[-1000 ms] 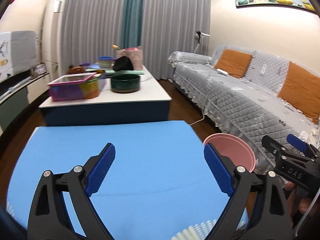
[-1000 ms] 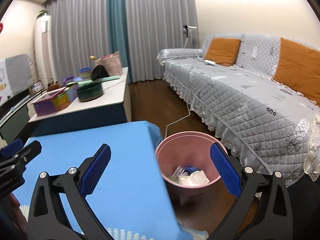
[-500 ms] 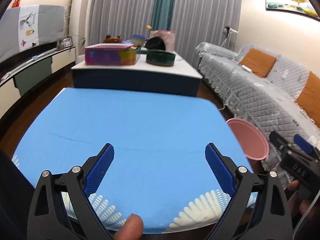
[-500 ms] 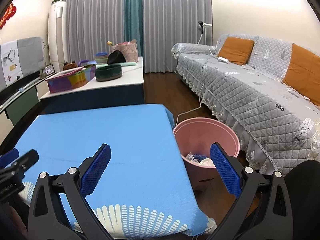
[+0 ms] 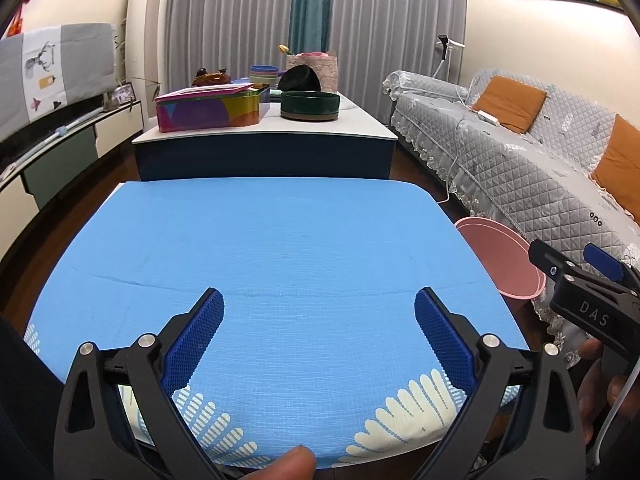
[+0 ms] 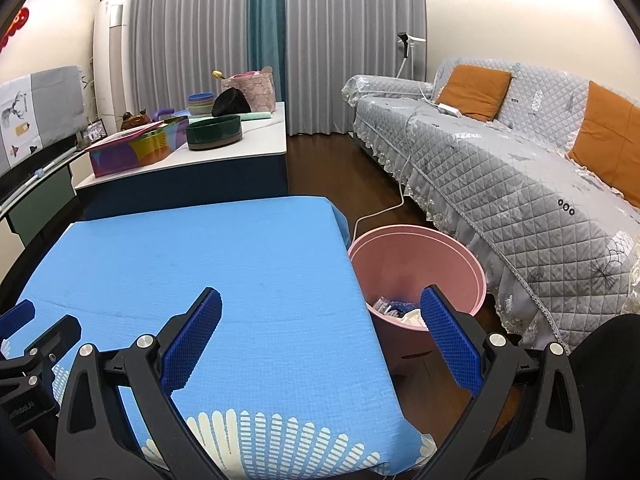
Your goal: Collect trash
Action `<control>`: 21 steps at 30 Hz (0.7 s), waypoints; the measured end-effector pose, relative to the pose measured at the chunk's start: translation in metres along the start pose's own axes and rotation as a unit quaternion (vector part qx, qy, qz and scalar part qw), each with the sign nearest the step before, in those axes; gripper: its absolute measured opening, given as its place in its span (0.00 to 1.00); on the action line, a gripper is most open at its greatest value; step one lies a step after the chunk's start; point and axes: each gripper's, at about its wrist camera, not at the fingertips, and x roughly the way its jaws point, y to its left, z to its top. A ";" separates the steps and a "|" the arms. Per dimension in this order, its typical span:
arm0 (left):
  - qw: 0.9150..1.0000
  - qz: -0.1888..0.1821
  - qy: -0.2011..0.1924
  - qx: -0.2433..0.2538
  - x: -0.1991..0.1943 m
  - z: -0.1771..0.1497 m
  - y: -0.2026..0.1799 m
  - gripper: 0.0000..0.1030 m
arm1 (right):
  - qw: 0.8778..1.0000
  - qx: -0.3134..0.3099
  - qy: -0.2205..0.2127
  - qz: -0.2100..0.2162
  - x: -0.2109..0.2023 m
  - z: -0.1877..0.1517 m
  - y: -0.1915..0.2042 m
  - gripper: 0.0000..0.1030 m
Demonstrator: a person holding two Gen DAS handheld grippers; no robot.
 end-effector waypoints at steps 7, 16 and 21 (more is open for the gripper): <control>1.000 0.000 0.001 -0.002 0.001 0.000 0.000 0.90 | 1.000 -0.003 0.000 0.001 0.000 0.000 0.003 0.95; 1.000 -0.001 0.002 -0.001 0.000 -0.003 -0.002 0.90 | 1.000 -0.004 -0.002 0.002 0.000 0.000 0.005 0.95; 1.000 0.000 0.001 -0.002 0.001 -0.003 -0.002 0.90 | 1.000 -0.004 -0.002 0.003 0.000 0.000 0.005 0.95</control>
